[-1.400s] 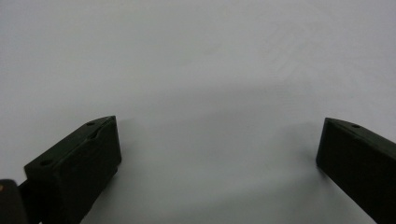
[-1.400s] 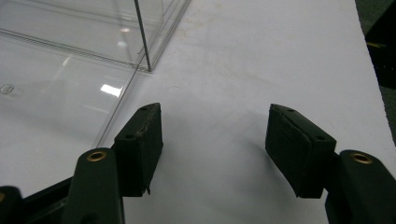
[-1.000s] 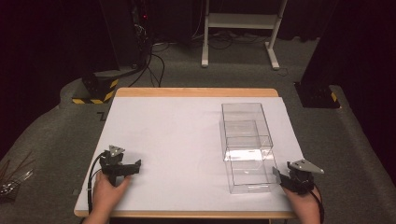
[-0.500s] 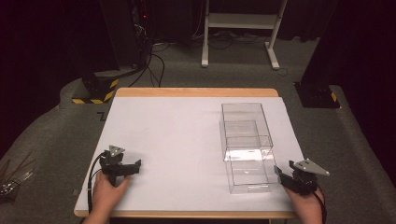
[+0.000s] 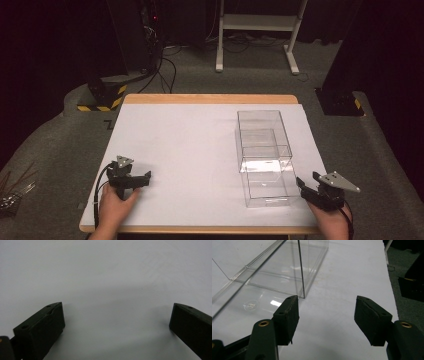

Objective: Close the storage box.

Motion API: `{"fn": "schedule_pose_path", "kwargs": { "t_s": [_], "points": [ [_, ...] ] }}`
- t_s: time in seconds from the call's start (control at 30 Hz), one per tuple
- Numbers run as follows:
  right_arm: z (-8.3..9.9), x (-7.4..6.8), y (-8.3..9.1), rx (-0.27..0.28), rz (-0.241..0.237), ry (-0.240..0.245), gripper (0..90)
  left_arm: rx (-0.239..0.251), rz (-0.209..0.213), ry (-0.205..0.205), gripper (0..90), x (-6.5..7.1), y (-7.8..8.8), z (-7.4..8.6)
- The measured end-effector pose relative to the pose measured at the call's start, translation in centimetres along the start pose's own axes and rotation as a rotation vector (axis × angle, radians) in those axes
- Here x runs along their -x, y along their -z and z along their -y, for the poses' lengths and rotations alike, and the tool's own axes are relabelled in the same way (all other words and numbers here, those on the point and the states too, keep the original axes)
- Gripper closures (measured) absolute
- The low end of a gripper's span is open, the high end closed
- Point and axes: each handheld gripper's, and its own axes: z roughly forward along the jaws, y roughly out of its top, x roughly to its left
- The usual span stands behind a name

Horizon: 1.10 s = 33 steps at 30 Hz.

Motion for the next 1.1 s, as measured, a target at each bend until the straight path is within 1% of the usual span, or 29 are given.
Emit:
{"fn": "schedule_pose_path", "kwargs": {
  "t_s": [0.2, 0.6, 1.1],
  "points": [
    [-0.3, -0.3, 0.7, 0.020, 0.000, -0.006, 36.7, 0.000, 0.000, 0.000, 0.2, 0.0, 0.0, 0.0],
    [-0.8, -0.7, 1.8, 0.065, 0.006, 0.007, 36.7, 0.000, 0.000, 0.000, 0.2, 0.0, 0.0, 0.0],
    [-1.2, -1.0, 2.8, 0.104, 0.008, 0.010, 36.7, 0.000, 0.000, 0.000, 0.2, 0.0, 0.0, 0.0]
  ]
}}
